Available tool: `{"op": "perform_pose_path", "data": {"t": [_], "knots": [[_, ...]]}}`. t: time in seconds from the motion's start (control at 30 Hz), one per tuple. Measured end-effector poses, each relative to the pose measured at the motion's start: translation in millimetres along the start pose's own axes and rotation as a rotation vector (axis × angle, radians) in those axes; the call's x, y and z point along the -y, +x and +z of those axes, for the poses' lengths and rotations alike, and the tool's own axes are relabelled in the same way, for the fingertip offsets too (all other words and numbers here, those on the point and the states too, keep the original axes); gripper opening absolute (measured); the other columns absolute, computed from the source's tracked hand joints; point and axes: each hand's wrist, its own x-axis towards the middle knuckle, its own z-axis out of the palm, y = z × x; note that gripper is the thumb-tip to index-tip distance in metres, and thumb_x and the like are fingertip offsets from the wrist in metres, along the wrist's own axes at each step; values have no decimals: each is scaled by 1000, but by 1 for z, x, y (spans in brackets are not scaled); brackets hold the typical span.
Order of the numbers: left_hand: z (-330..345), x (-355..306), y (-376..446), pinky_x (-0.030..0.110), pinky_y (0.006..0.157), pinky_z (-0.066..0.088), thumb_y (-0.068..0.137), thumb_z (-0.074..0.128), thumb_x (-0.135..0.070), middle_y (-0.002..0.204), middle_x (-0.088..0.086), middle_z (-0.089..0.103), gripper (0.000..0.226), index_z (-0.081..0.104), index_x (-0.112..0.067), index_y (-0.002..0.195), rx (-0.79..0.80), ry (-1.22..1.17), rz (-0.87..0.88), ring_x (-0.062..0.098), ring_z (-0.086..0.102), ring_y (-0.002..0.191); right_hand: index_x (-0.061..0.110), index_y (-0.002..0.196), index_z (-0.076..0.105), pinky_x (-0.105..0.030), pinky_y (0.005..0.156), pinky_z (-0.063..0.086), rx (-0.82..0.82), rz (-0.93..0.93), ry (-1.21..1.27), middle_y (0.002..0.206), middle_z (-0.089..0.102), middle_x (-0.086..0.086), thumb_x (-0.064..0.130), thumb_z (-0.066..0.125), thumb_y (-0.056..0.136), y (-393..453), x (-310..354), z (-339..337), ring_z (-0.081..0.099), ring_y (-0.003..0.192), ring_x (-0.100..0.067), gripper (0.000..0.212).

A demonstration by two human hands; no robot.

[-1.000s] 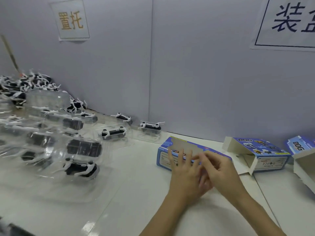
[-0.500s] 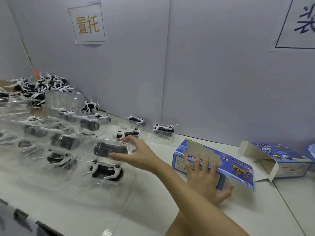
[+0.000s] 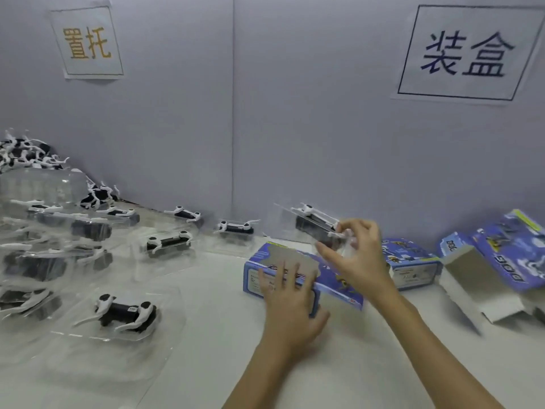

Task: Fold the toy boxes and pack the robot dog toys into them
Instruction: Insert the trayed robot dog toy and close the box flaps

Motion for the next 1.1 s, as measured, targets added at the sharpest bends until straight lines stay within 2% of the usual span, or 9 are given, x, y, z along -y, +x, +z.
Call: {"op": "perform_pose_path", "data": {"t": [0.1, 0.23, 0.3, 0.4, 0.5, 0.67, 0.83, 1.0, 1.1], "knots": [[4, 8, 5, 62, 121, -1, 83, 35, -45, 169, -5, 24, 70, 42, -35, 152, 91, 55, -166, 19, 5, 160, 39, 93, 58, -44, 112, 43, -155, 64, -42, 129, 41, -3, 32, 93, 73, -12, -37, -32, 47, 127, -24, 40], [0, 22, 7, 57, 117, 17, 80, 42, -37, 153, -11, 49, 56, 61, -33, 133, -112, 13, -237, 12, 32, 152, 40, 93, 58, -32, 111, 37, -126, 89, -54, 127, 42, 0, 37, 91, 73, -45, -73, -35, 42, 134, -20, 39], [-2, 29, 6, 51, 111, 25, 77, 47, -35, 147, -11, 56, 52, 67, -32, 125, -212, -113, -277, 12, 38, 149, 40, 93, 58, -35, 110, 38, -89, 118, -64, 128, 45, -2, 57, 79, 74, -58, -79, -30, 44, 132, -22, 33], [-6, 31, 8, 42, 104, 32, 75, 50, -31, 144, -13, 57, 48, 69, -33, 119, -301, -363, -352, 10, 37, 147, 31, 93, 63, -48, 111, 41, -52, 168, -36, 125, 52, -6, 75, 50, 84, -62, -86, -30, 46, 129, -24, 47], [-11, 32, 12, 41, 107, 38, 73, 50, -26, 140, -12, 59, 49, 72, -28, 117, -368, -584, -379, 11, 39, 146, 32, 83, 63, -35, 94, 44, -53, 204, 60, 108, 59, -3, 73, 31, 99, -60, -84, -37, 51, 112, -17, 55], [-20, 30, 13, 44, 115, 38, 73, 48, -21, 134, -12, 60, 48, 72, -28, 113, -436, -766, -449, 8, 41, 143, 35, 63, 56, -41, 84, 50, -5, 263, -36, 78, 61, 0, 27, 57, 104, -54, -90, -58, 56, 92, -29, 43], [-29, 27, 14, 50, 117, 36, 69, 45, -19, 134, -10, 60, 49, 71, -30, 109, -453, -897, -499, 11, 44, 140, 21, 55, 61, -27, 71, 47, 58, 384, -177, 100, 64, -2, 36, 82, 86, -55, -95, -75, 63, 95, -21, 41], [-31, 28, 17, 55, 118, 33, 67, 43, -20, 130, -16, 60, 48, 70, -36, 104, -458, -963, -506, 11, 47, 136, 23, 75, 48, -21, 57, 33, 169, 424, -364, 107, 49, -1, 31, 84, 80, -56, -90, -73, 50, 80, -2, 37], [-34, 35, 20, 53, 117, 37, 72, 43, -18, 125, -15, 65, 49, 71, -27, 111, -573, -1040, -501, 15, 53, 131, 27, 105, 44, -26, 67, 43, 225, 444, -302, 116, 45, -1, 18, 80, 83, -57, -88, -73, 52, 90, -8, 43]]}}
